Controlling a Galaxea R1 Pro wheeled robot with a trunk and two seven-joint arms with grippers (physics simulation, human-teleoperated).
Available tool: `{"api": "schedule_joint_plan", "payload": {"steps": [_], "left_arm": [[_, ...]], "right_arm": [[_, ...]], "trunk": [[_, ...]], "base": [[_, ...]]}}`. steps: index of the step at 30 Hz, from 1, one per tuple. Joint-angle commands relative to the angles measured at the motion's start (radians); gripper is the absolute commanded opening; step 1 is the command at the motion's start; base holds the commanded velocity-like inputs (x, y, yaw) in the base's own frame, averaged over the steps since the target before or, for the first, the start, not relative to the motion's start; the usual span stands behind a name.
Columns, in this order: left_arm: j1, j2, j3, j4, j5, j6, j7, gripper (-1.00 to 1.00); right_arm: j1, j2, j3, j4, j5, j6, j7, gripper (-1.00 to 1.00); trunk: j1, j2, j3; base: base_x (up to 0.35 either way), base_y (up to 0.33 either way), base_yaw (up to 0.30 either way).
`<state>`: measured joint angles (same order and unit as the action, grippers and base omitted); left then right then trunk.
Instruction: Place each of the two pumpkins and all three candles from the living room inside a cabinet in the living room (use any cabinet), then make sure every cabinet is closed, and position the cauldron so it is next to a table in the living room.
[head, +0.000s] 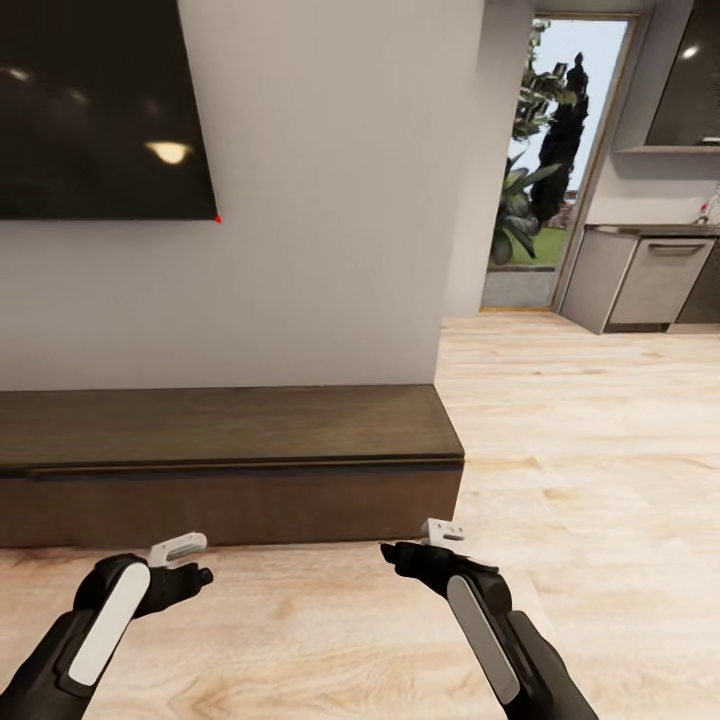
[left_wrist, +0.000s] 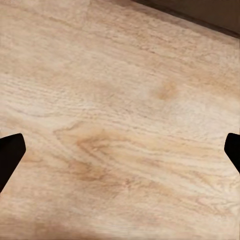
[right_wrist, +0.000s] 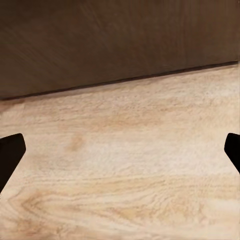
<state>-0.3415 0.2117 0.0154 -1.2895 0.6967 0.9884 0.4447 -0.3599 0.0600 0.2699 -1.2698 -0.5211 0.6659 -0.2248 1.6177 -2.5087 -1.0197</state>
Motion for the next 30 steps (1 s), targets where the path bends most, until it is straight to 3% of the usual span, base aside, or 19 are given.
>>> {"api": "schedule_joint_plan", "payload": {"steps": [1, 8, 16, 24, 30], "left_arm": [[-0.001, 0.001, 0.0, 0.004, 0.011, 0.003, 0.009, 1.0], [-0.002, 0.001, 0.0, 0.011, 0.009, 0.003, 0.009, 1.0], [-0.002, 0.002, 0.0, 0.011, 0.009, 0.003, 0.009, 1.0], [-0.002, 0.002, 0.0, 0.004, 0.008, 0.003, 0.009, 1.0], [-0.002, 0.0, 0.0, 0.001, 0.009, 0.003, 0.008, 1.0]], "right_arm": [[-0.001, 0.0, 0.001, -0.001, -0.011, 0.003, -0.01, 1.0], [-0.001, 0.001, 0.005, 0.0, -0.008, 0.003, -0.012, 1.0], [-0.001, 0.001, 0.006, 0.013, 0.0, 0.003, -0.013, 1.0], [-0.001, 0.001, 0.006, 0.019, 0.001, 0.002, -0.013, 1.0], [-0.001, 0.001, 0.006, 0.02, 0.001, 0.002, -0.013, 1.0]], "trunk": [[-0.001, 0.0, 0.003], [-0.004, 0.002, 0.03], [-0.007, 0.003, 0.061], [-0.011, 0.005, 0.092], [-0.011, 0.005, 0.092]], "base": [[-0.005, 0.001, 0.0], [-0.025, 0.009, 0.0], [-0.26, 0.098, 0.006], [-0.064, 0.024, 0.218], [-0.003, 0.001, 0.273]]}}
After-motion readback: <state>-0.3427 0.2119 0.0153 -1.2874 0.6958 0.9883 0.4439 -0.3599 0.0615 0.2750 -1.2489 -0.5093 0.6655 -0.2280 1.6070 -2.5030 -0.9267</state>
